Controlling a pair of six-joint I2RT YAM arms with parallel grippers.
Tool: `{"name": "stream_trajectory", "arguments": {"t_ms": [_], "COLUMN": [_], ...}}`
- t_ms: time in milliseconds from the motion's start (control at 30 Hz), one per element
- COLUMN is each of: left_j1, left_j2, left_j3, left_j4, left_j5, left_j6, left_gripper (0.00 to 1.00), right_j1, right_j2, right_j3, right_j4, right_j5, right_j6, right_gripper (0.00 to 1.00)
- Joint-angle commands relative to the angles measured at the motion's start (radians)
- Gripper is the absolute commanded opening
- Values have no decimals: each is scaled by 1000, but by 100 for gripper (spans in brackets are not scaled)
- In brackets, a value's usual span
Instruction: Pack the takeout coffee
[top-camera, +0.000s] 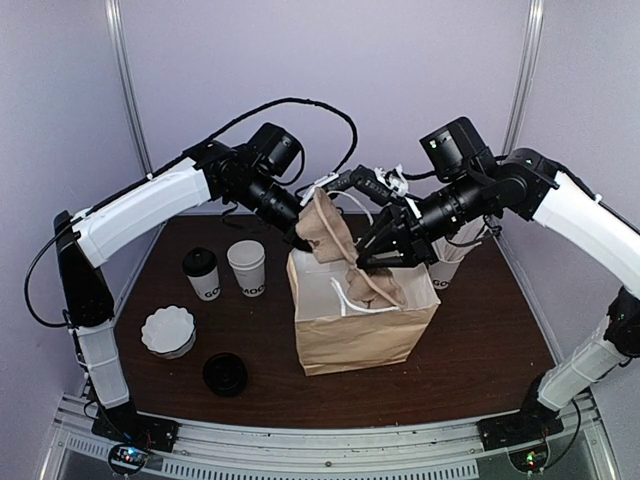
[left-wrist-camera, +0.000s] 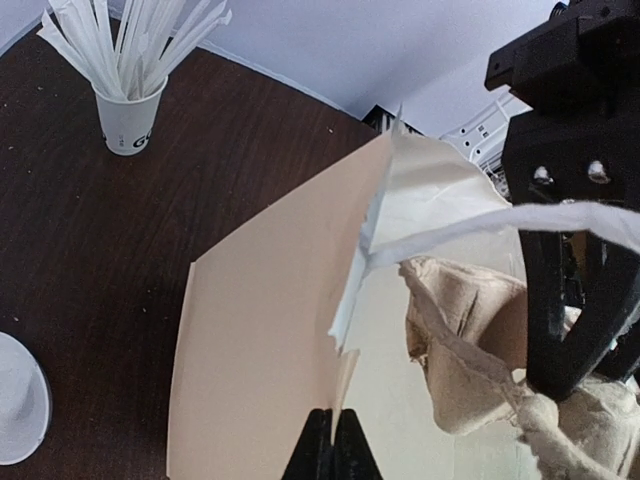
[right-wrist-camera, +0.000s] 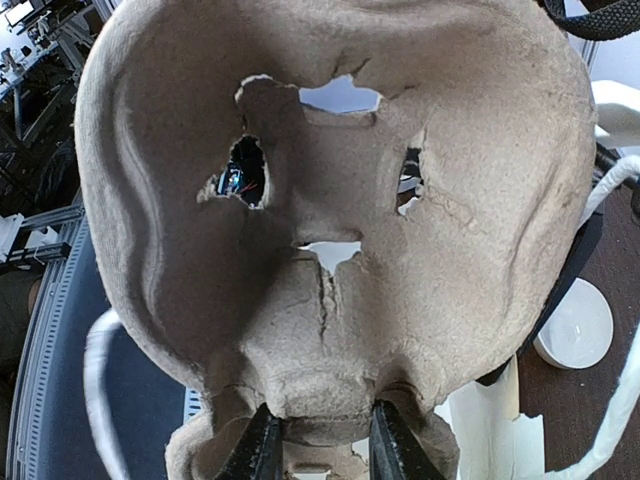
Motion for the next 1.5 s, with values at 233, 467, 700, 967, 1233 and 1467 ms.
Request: {"name": "stream_trajectory", "arguments": {"t_ms": [233, 467, 700, 967, 1233, 1467], "left_j1": [-3, -3, -2, -2, 7, 37], "left_j2": [-4, -10, -15, -32, -121, -314], "left_j3": [-33, -29, -22, -30, -24, -184], "left_j4": [14, 1, 0, 1, 25, 250], "left_j5": [53, 29, 17, -32, -251, -484], "left_j6": [7, 13, 13, 14, -16, -92], "left_gripper": [0, 3, 20, 37, 54, 71], "right_j1": [5, 28, 57, 99, 112, 143], "right_j2": [-26, -21, -25, 22, 69, 132], "right_j3": [37, 3, 3, 24, 72, 134], "right_j4": [-32, -99, -173, -212, -227, -312], "right_j5": [97, 108, 192, 367, 444, 508], "right_j6": [-68, -149, -206, -170, -125, -128], "right_gripper": [27, 27, 27, 26, 25, 25]}}
